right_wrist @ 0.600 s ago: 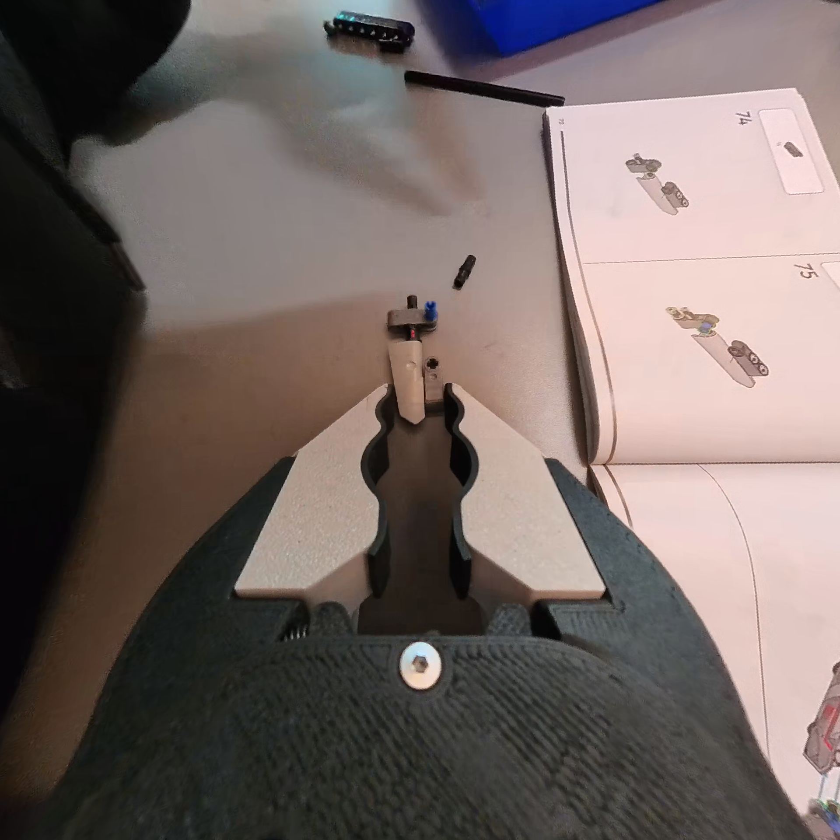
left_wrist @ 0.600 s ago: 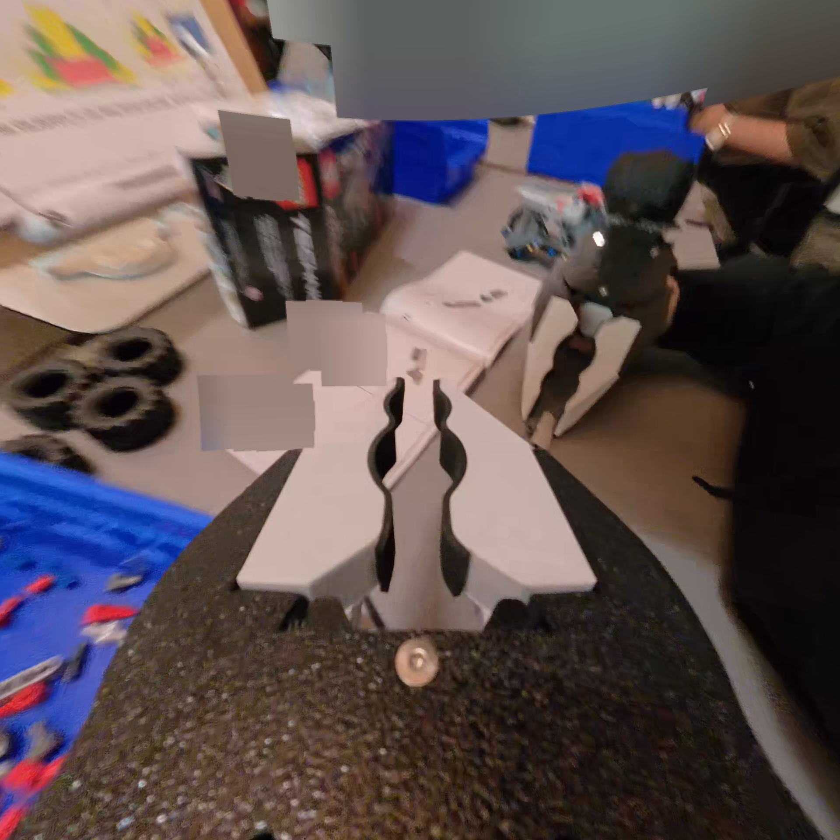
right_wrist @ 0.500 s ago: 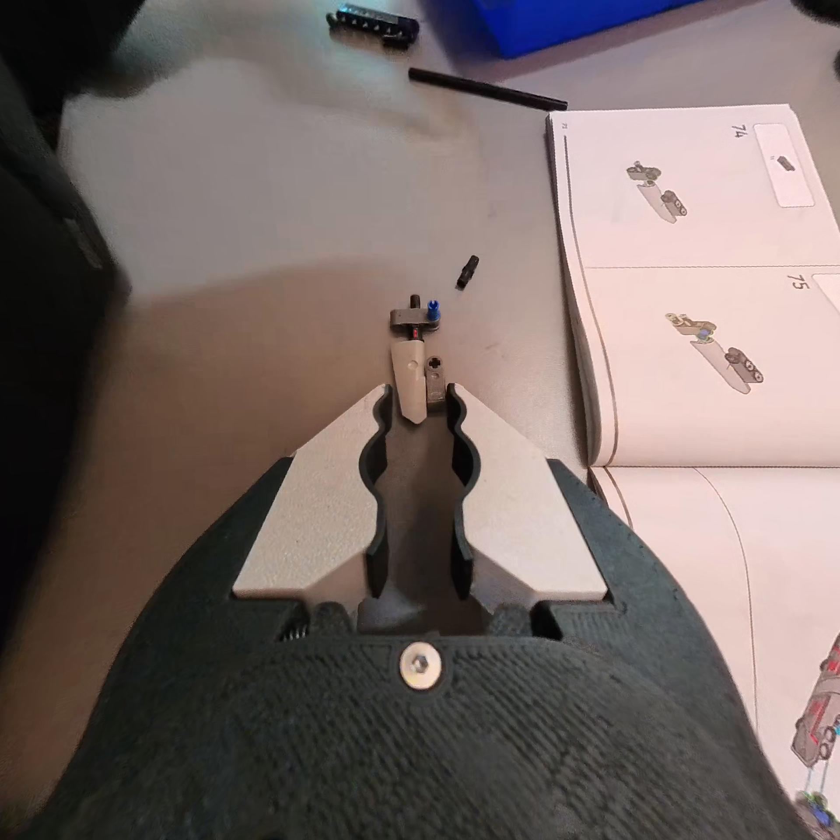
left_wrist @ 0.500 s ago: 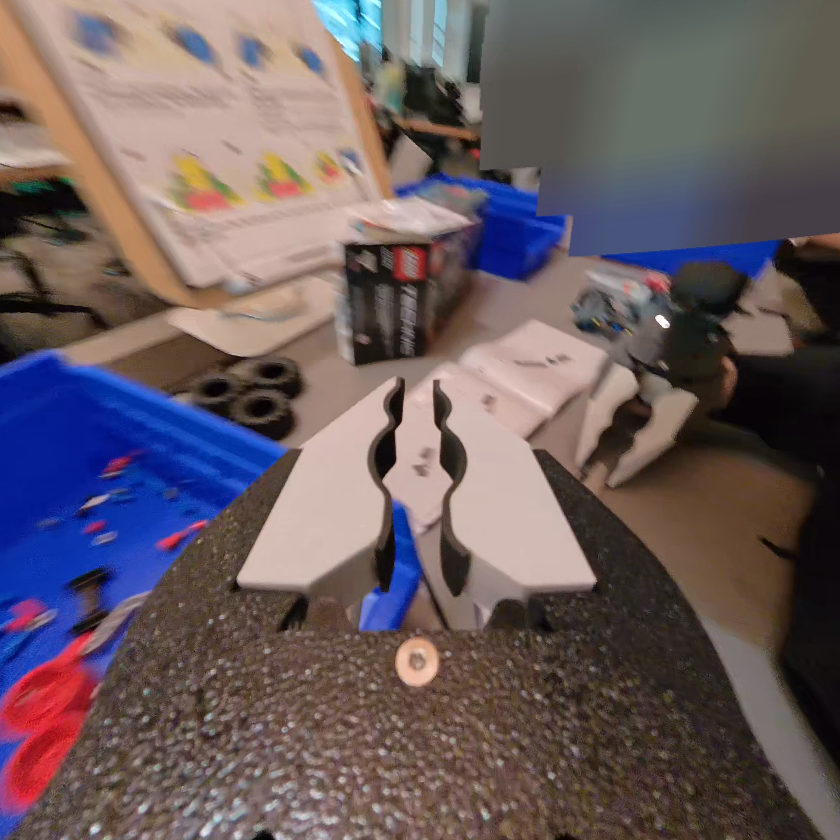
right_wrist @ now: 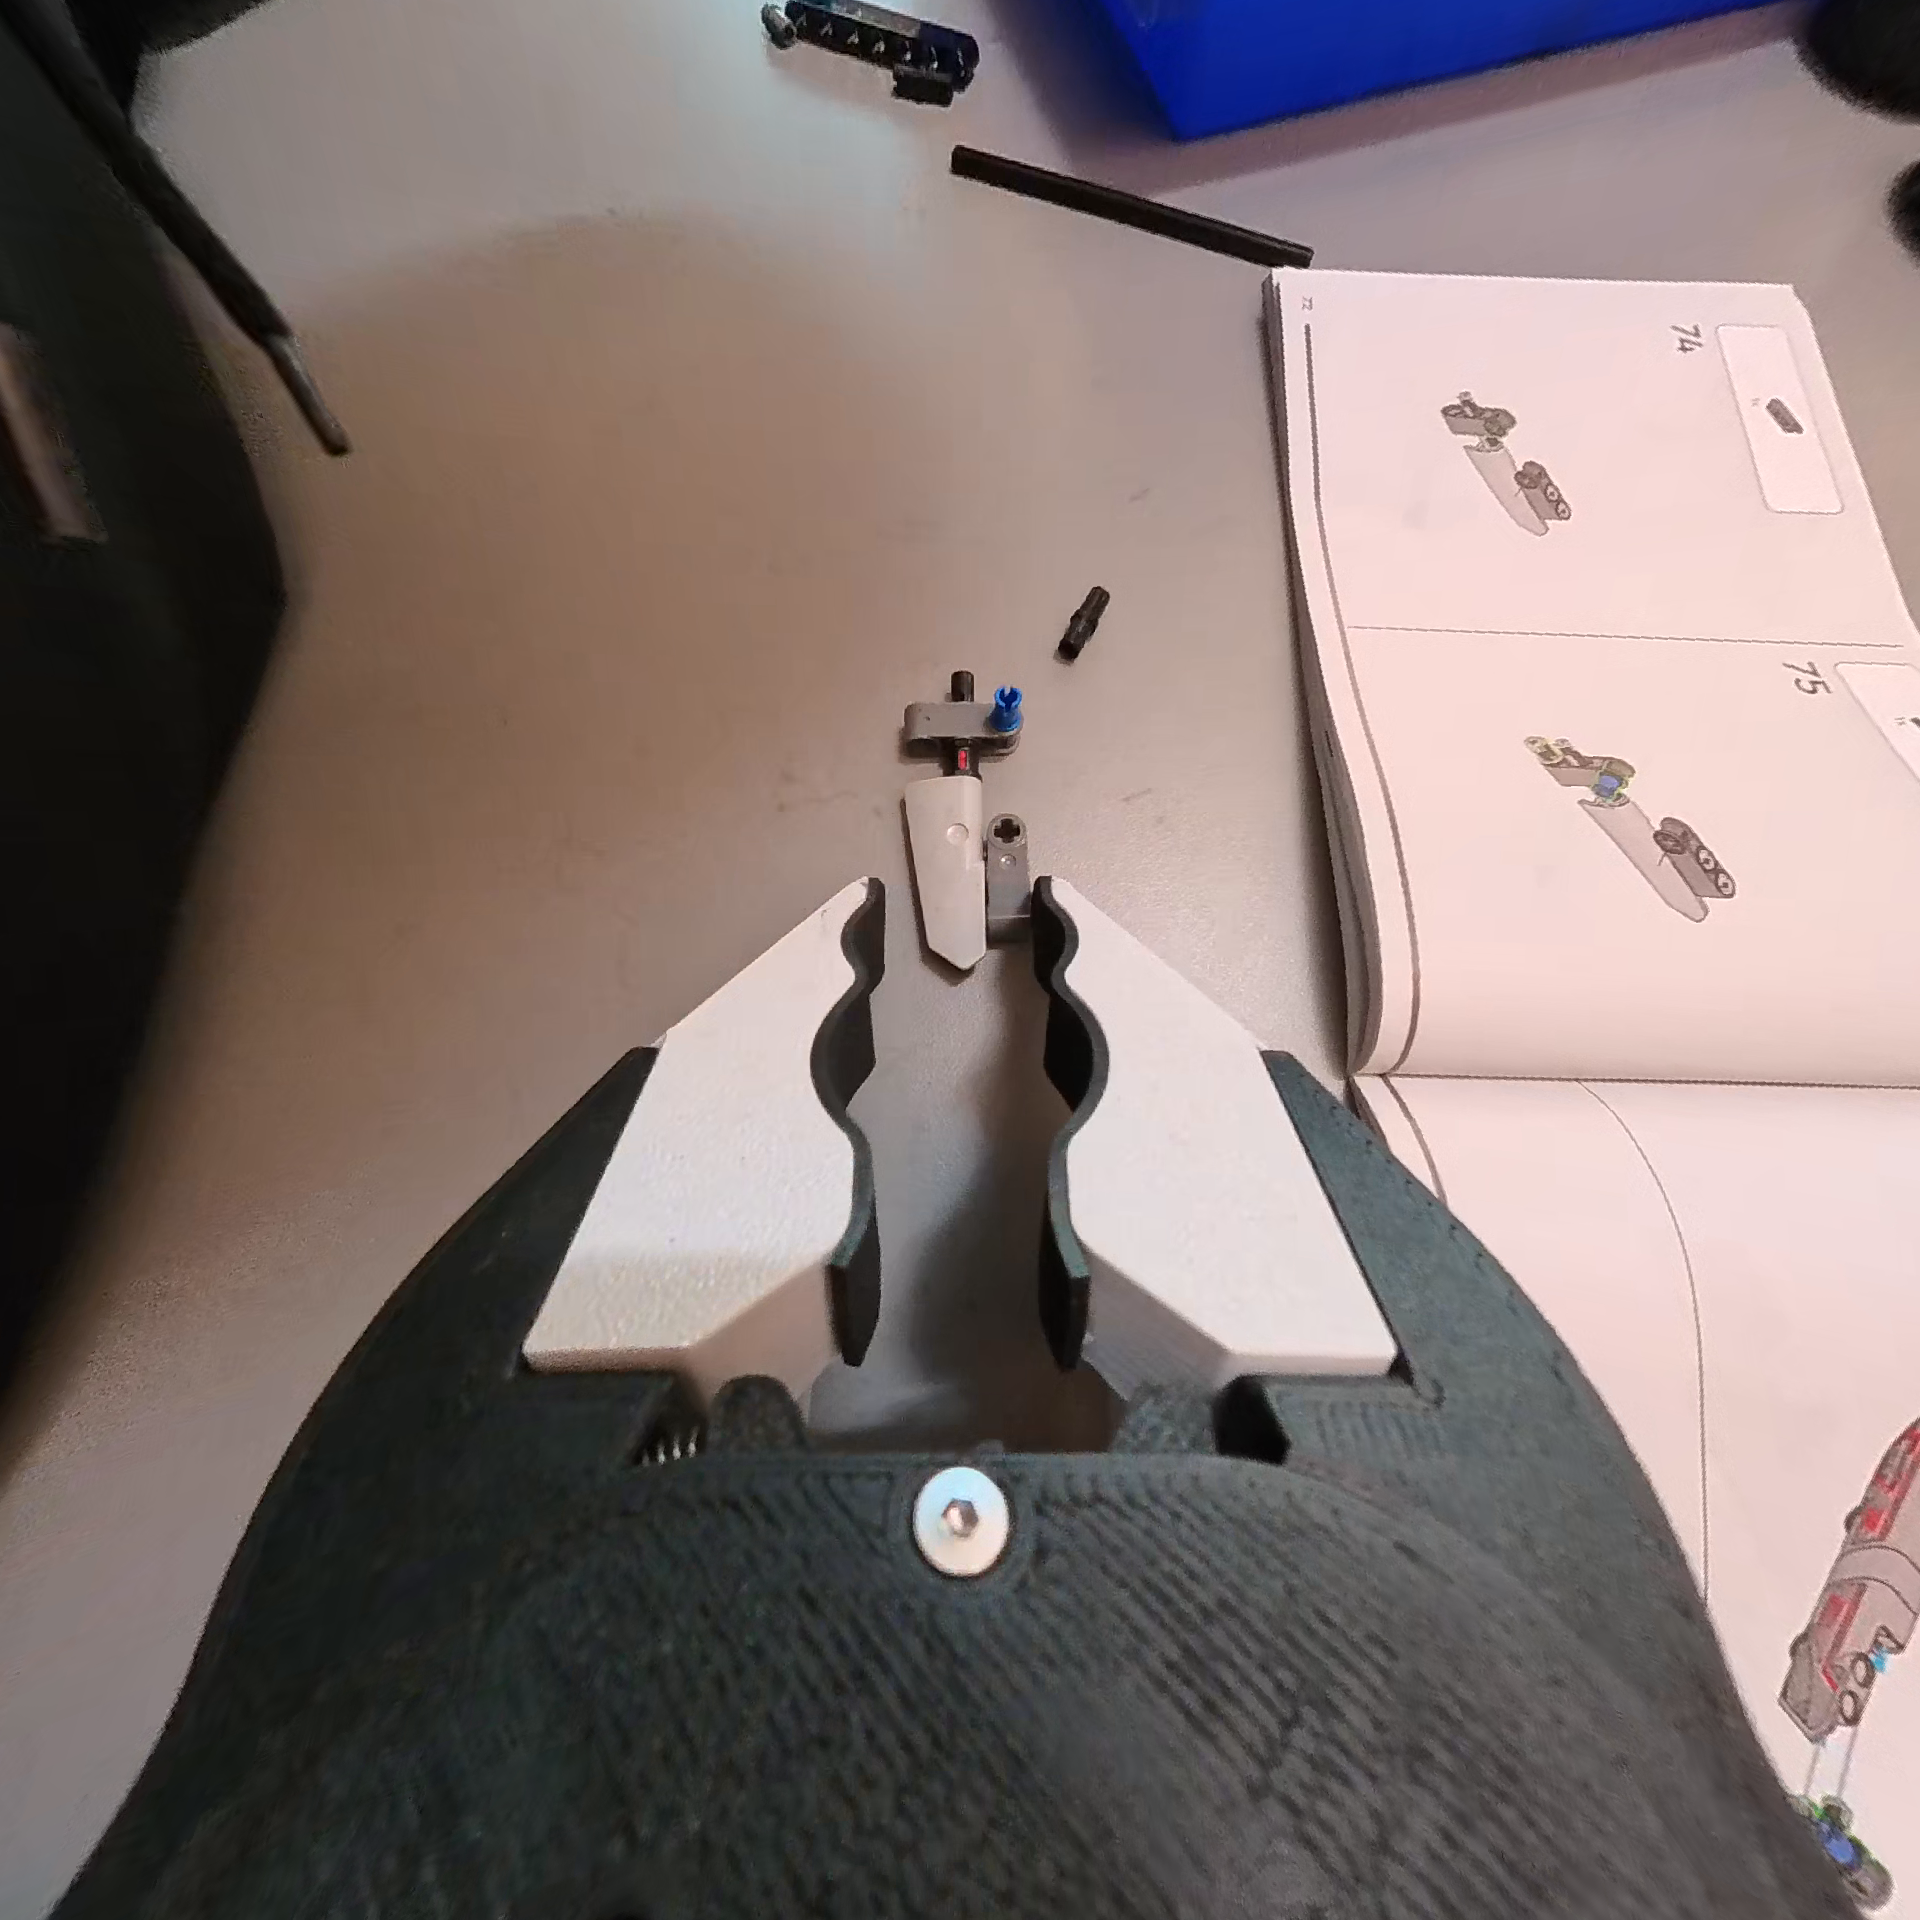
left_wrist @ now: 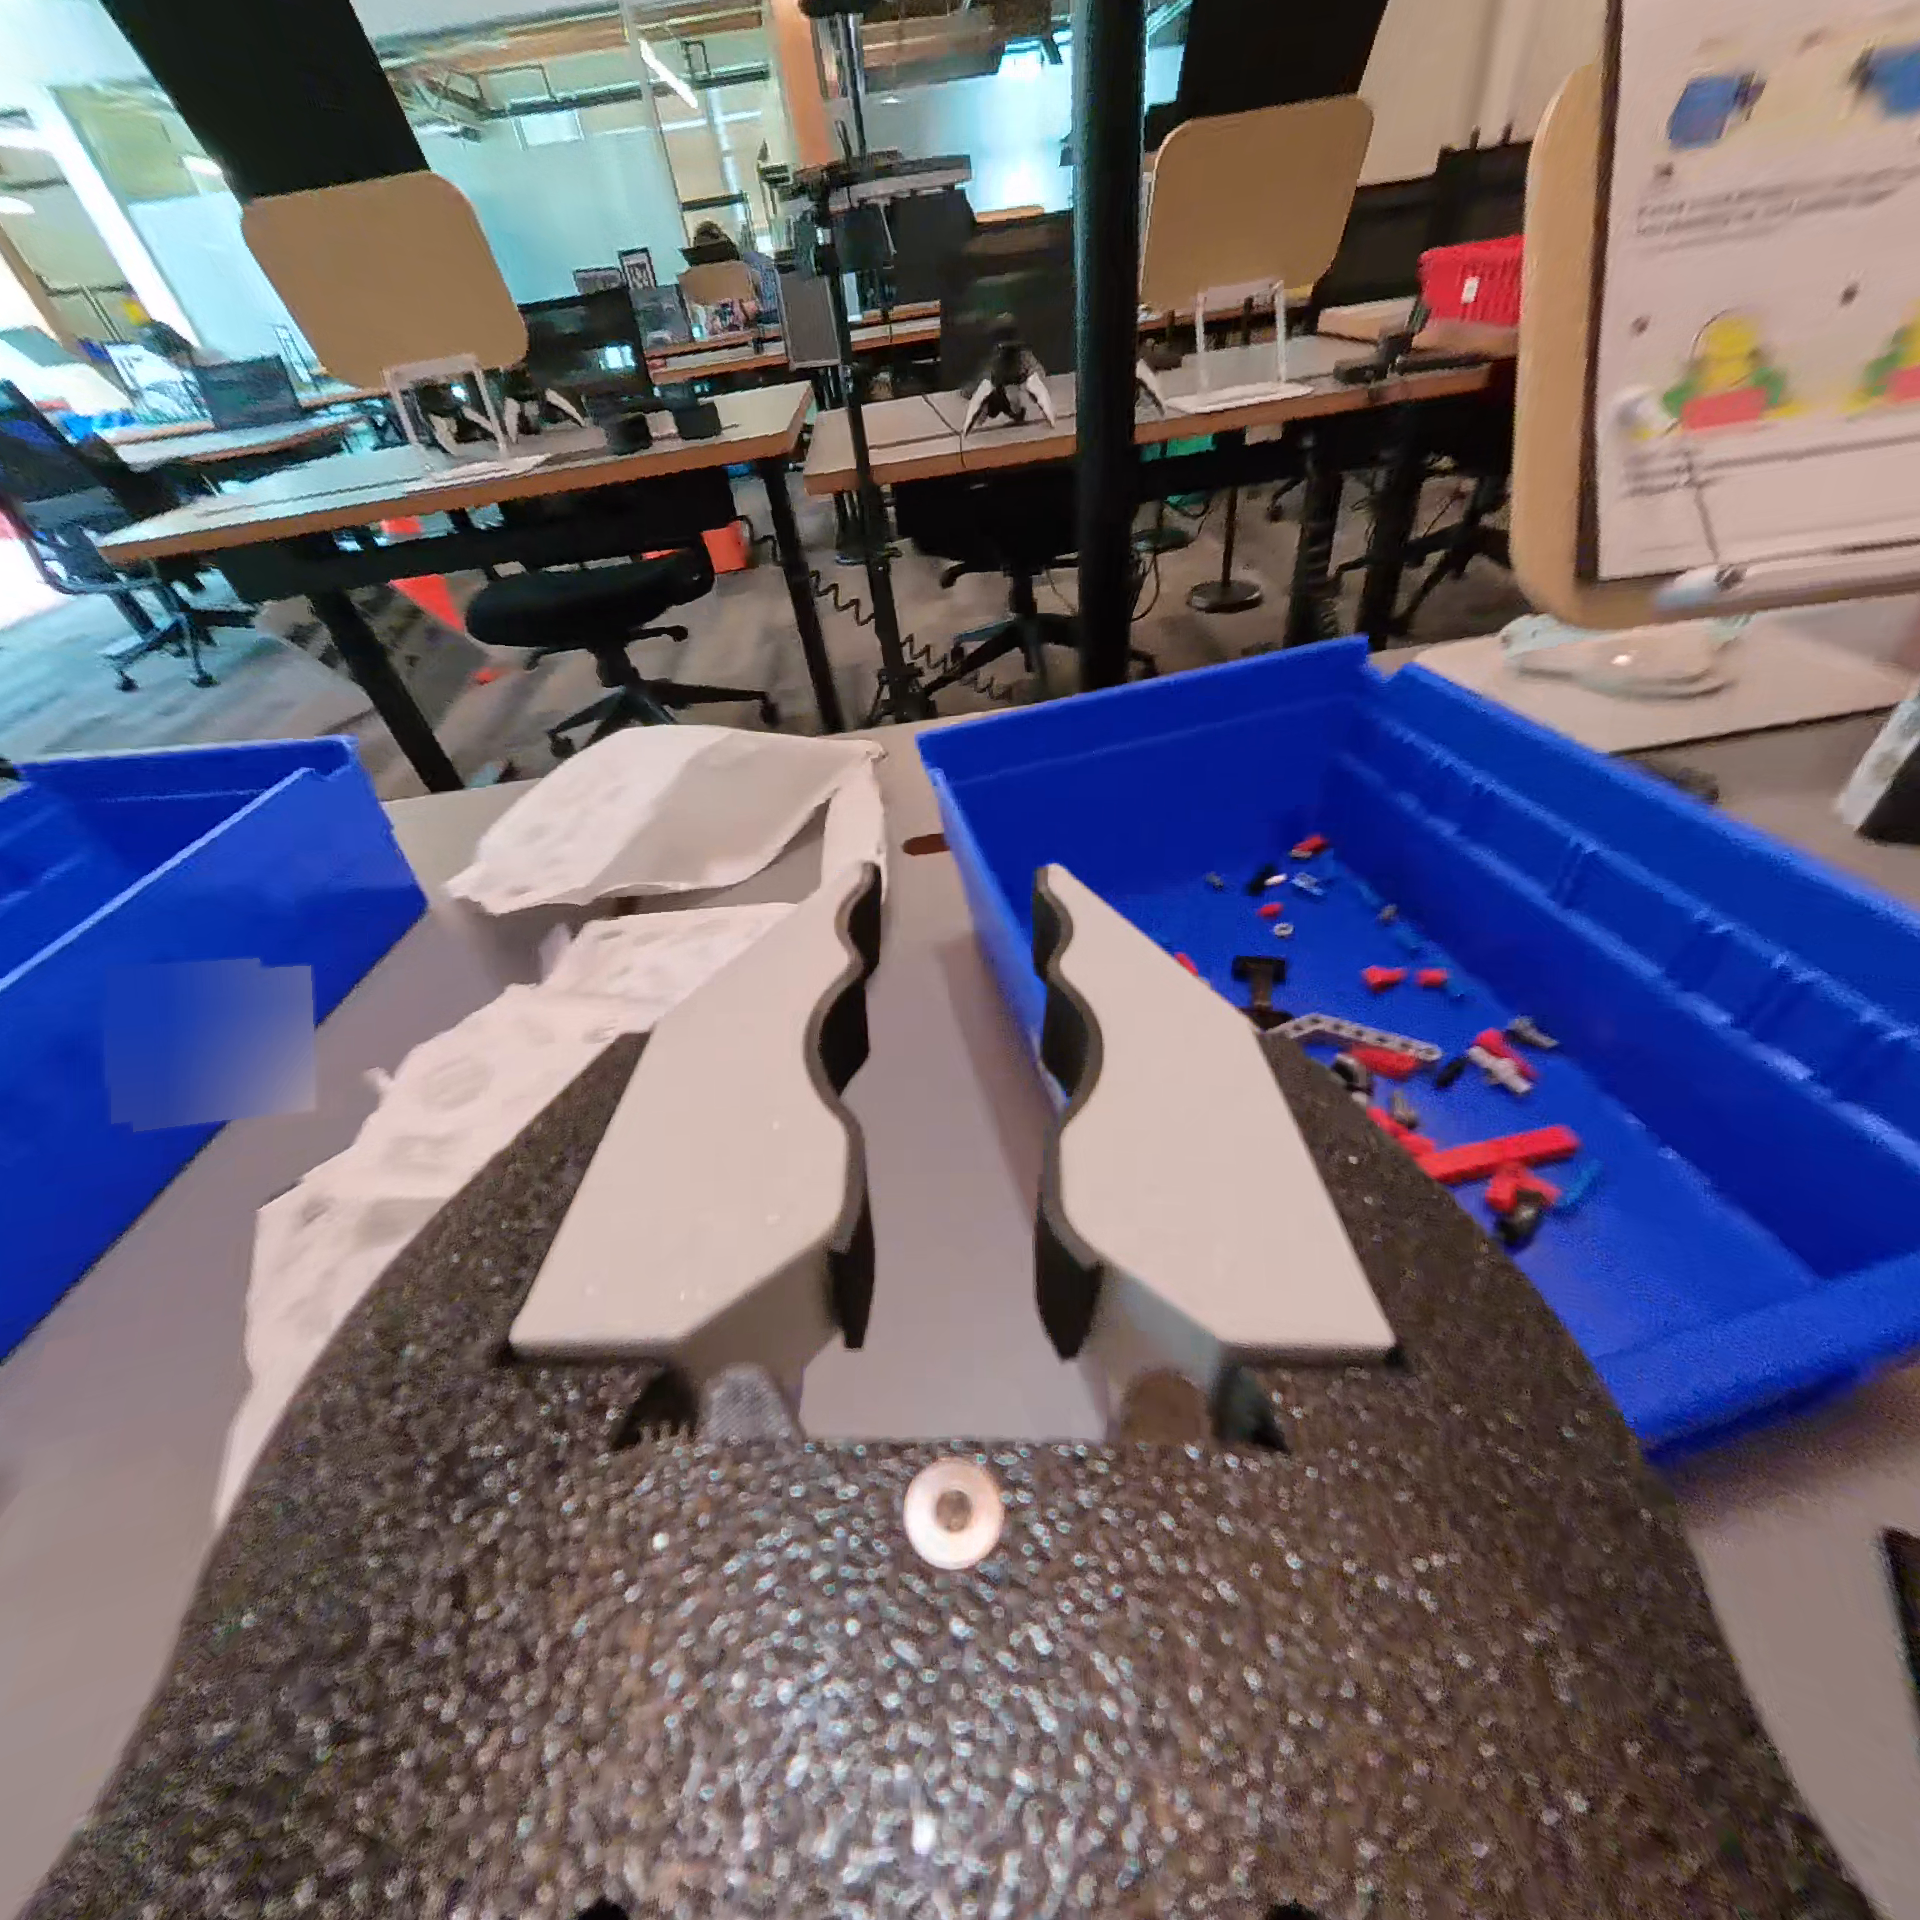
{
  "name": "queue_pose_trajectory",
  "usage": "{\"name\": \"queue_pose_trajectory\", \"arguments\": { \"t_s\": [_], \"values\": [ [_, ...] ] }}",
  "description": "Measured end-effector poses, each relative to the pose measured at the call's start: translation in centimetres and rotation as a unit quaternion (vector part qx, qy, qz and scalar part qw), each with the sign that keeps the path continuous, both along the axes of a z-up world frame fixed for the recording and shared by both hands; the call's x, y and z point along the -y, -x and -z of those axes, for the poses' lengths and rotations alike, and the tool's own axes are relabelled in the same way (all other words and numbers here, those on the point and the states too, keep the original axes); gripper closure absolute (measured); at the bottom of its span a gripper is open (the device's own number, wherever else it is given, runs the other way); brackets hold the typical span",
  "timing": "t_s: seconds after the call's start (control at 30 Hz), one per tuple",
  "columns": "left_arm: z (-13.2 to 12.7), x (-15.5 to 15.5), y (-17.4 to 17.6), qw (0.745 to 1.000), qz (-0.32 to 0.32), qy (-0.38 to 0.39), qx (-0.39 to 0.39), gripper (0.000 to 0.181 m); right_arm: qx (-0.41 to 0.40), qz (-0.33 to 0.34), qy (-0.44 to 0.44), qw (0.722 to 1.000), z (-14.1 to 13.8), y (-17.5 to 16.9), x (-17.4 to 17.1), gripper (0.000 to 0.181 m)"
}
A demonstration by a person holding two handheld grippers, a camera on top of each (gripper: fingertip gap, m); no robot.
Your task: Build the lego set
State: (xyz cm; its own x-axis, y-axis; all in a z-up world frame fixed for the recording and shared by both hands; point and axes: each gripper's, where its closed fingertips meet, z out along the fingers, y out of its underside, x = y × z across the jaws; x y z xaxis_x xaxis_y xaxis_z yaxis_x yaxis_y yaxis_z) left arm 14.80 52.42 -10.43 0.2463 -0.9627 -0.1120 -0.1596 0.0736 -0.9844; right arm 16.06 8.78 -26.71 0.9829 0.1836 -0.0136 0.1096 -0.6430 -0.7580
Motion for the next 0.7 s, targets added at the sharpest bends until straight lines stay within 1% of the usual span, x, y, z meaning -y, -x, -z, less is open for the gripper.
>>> {"name": "queue_pose_trajectory", "arguments": {
  "t_s": [0.17, 0.33, 0.4, 0.47, 0.6, 0.7],
  "values": [
    [1.1, -0.8, -0.2, 0.999, -0.012, -0.048, -0.015, 0.157, 0.005, 0.0, -0.001, 1.0, 0.0, -0.1, -0.1, 0.156],
    [0.1, -2.1, 0.9, 0.993, -0.057, -0.098, 0.026, 0.162, 0.03, 0.006, -0.007, 0.999, -0.1, -0.3, -0.1, 0.152],
    [0.2, -3.0, 1.5, 0.99, -0.077, -0.114, 0.017, 0.162, 0.035, 0.008, -0.009, 0.999, -0.1, -0.3, -0.1, 0.151],
    [0.4, -3.5, 1.8, 0.989, -0.086, -0.118, 0.012, 0.162, 0.035, 0.01, -0.009, 0.999, -0.1, -0.4, -0.1, 0.15],
    [0.6, -3.5, 1.6, 0.991, -0.076, -0.103, 0.032, 0.164, 0.019, 0.011, -0.004, 1.0, 0.0, -0.4, -0.1, 0.149],
    [1.1, -3.3, 1.2, 0.991, -0.072, -0.107, 0.03, 0.165, 0.011, 0.012, -0.002, 1.0, 0.0, -0.4, -0.1, 0.149]
  ]
}}
